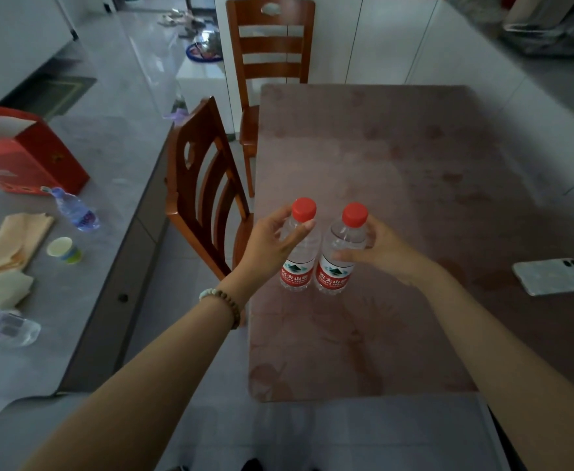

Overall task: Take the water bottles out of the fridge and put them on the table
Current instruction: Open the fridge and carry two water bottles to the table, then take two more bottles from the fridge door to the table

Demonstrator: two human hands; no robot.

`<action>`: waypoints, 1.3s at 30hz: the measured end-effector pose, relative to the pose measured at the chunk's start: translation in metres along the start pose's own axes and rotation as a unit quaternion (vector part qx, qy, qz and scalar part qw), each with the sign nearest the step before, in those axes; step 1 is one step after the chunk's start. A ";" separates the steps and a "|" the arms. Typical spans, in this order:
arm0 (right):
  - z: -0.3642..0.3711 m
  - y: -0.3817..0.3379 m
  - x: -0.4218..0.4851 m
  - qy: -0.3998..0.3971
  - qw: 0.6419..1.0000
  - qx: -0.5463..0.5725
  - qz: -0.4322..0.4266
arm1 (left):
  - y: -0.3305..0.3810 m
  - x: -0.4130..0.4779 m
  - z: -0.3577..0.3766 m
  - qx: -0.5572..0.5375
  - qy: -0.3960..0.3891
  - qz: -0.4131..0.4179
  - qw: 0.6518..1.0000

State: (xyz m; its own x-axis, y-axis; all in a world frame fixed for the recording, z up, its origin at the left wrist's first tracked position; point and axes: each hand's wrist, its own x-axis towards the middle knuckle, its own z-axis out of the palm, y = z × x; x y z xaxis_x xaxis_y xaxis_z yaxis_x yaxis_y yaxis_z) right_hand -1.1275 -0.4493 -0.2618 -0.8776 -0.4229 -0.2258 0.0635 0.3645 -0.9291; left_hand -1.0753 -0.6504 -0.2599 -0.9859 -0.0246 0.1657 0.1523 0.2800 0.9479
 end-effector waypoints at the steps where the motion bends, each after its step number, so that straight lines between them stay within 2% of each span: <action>1: 0.000 -0.001 -0.001 -0.001 1.000 -0.001 -0.001 | 0.001 -0.001 0.000 0.001 0.000 -0.003 1.000; 7: 0.001 -0.014 -0.008 -0.027 1.000 -0.014 0.006 | 0.014 -0.003 -0.002 0.039 -0.034 -0.042 0.998; 10: -0.006 -0.021 -0.022 -0.004 1.000 -0.012 -0.011 | 0.032 0.002 -0.002 0.069 -0.038 -0.042 0.996; 16: -0.080 -0.052 -0.107 0.136 0.987 -0.081 0.016 | 0.116 0.031 0.031 0.159 -0.006 0.094 0.983; 20: -0.138 -0.076 -0.223 0.251 0.954 -0.148 0.068 | 0.186 0.037 0.098 0.139 -0.102 0.191 0.966; 24: -0.147 -0.095 -0.357 0.383 0.890 -0.207 0.134 | 0.245 0.000 0.169 0.131 -0.226 0.282 0.923; 28: -0.104 -0.118 -0.478 0.488 0.811 -0.255 0.197 | 0.295 -0.068 0.219 0.083 -0.350 0.365 0.858; 34: -0.005 -0.171 -0.621 0.585 0.693 -0.323 0.272 | 0.370 -0.194 0.259 0.000 -0.444 0.455 0.772; 39: 0.070 -0.219 -0.686 0.642 0.615 -0.373 0.266 | 0.422 -0.296 0.256 -0.081 -0.499 0.505 0.700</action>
State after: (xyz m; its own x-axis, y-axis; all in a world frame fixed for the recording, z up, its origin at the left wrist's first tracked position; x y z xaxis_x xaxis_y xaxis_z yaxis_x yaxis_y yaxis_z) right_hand -0.5062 -0.2967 0.0764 -0.5101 0.7493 0.4224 0.6880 0.6502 -0.3225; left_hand -0.7375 -0.2796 0.0215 0.0850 0.8124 0.5769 0.7328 -0.4433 0.5162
